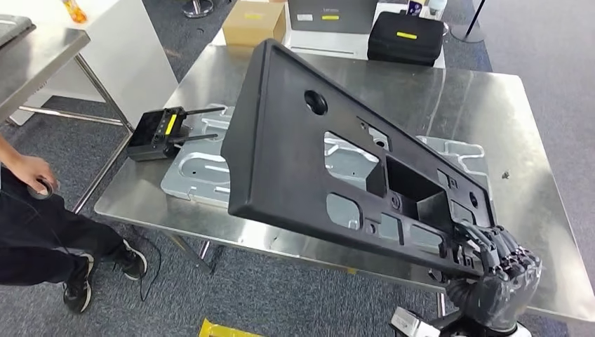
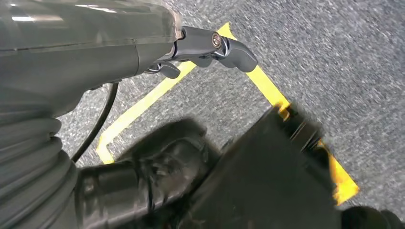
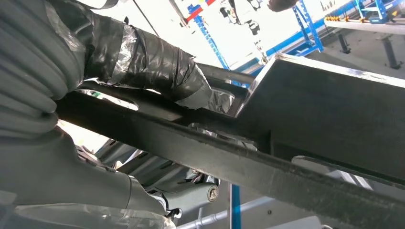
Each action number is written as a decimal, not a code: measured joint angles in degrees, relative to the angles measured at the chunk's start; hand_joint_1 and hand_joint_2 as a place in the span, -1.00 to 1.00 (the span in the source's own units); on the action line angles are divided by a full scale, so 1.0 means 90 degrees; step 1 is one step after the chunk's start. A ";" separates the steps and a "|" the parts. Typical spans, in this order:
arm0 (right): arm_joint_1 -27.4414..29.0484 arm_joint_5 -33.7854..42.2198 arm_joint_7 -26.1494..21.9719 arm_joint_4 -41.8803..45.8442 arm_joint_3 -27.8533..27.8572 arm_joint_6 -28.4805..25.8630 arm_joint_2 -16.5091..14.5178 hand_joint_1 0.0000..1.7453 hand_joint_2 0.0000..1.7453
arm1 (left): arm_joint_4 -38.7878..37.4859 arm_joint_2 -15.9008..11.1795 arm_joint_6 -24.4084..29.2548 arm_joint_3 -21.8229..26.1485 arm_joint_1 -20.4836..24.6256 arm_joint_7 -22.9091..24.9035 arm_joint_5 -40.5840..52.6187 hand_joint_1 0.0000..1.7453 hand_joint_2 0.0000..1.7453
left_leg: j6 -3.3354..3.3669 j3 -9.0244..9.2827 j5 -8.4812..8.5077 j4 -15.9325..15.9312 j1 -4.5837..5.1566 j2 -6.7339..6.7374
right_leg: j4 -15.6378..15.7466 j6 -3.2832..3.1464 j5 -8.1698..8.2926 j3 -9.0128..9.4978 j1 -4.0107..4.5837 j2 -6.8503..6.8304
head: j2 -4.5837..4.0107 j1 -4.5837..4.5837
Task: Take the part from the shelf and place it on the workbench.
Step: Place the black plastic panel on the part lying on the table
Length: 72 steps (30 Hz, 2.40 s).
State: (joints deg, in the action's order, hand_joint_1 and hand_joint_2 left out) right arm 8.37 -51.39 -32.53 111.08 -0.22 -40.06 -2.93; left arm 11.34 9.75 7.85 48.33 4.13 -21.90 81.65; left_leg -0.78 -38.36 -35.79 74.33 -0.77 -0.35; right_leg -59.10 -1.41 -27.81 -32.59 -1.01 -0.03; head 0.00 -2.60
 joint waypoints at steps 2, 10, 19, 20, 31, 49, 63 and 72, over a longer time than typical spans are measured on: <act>0.0000 0.0000 0.0004 0.0000 -0.0007 0.0000 0.0000 1.00 1.00 | 0.0000 0.0000 -0.0007 -0.0006 0.0000 -0.0007 0.0000 -1.00 1.00 | 0.0049 -0.0009 0.0415 -0.0285 0.0008 0.0000 | 0.0000 -0.0001 -0.0063 0.0093 0.0027 0.0012 | 0.0000 0.0001; -0.0003 -0.0019 0.0015 0.0007 -0.0018 -0.0001 0.0002 1.00 1.00 | 0.0000 -0.0001 -0.0013 -0.0101 -0.0024 -0.0008 0.0001 -1.00 1.00 | 0.0306 0.0589 0.1096 -0.1816 0.0064 0.0009 | -0.0020 0.0201 -0.0262 0.0222 0.0060 0.0014 | 0.0000 -0.0009; 0.0007 -0.0024 0.0023 0.0001 -0.0019 0.0000 0.0004 1.00 1.00 | 0.0000 0.0017 -0.0023 -0.0148 -0.0033 -0.0011 0.0001 -1.00 1.00 | 0.0325 0.0861 0.0927 -0.1880 0.0031 0.0004 | -0.0722 0.0296 -0.0100 -0.0405 0.0008 0.0004 | 0.0000 -0.0019; 0.0004 -0.0024 0.0023 0.0002 -0.0019 0.0000 0.0004 1.00 1.00 | 0.0000 0.0017 -0.0023 -0.0151 -0.0031 -0.0007 0.0001 -1.00 1.00 | 0.0292 0.0880 0.0889 -0.1855 0.0041 -0.0003 | -0.0356 0.0274 0.0054 -0.0245 0.0016 0.0006 | 0.0000 -0.0018; 0.0028 -0.0046 0.0035 0.0002 -0.0009 0.0000 0.0009 1.00 1.00 | 0.0000 0.0010 0.0167 -0.0206 -0.0021 0.0089 0.0001 -1.00 1.00 | 0.0337 0.0936 0.0829 -0.1887 0.0077 -0.0005 | -0.0016 0.0137 0.0067 -0.0102 0.0052 0.0044 | 0.0000 -0.0013; -0.0291 -0.1547 0.0458 -0.0114 -0.0210 0.0000 0.0009 0.93 1.00 | 0.0000 0.0019 0.0055 -0.0294 0.0000 0.0267 0.0001 -1.00 -1.00 | 0.0166 0.0934 0.0818 -0.1892 0.0075 -0.0004 | -0.0021 0.0134 0.0065 -0.0065 0.0032 0.0040 | 0.0000 -0.0014; -0.1897 -0.3265 0.3010 -0.1422 -0.1430 0.0027 0.0625 0.90 1.00 | -0.0001 0.0024 -0.0095 -0.0590 0.0111 0.0482 0.0001 -1.00 -1.00 | 0.0166 0.0930 0.0819 -0.1870 0.0080 0.0000 | -0.0021 0.0146 0.0073 -0.0063 0.0034 0.0040 | 0.0000 -0.0014; -0.3022 -0.4228 0.4760 -0.2914 -0.2170 0.0515 0.1091 0.94 1.00 | 0.0000 0.0060 -0.0157 -0.0915 0.0142 0.0579 0.0001 -1.00 -1.00 | 0.0165 0.0950 0.0822 -0.1863 0.0081 -0.0002 | -0.0021 0.0146 0.0074 -0.0064 0.0036 0.0037 | 0.0000 -0.0015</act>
State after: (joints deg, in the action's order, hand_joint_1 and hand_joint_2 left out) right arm -18.83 -89.44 10.30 84.85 -19.75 -35.43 6.89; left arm 11.34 10.29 6.44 40.09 5.41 -16.69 81.66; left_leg 0.71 -29.81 -28.39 57.57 -0.04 -0.36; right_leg -59.30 -0.10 -27.14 -33.17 -0.69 0.30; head 0.00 -2.73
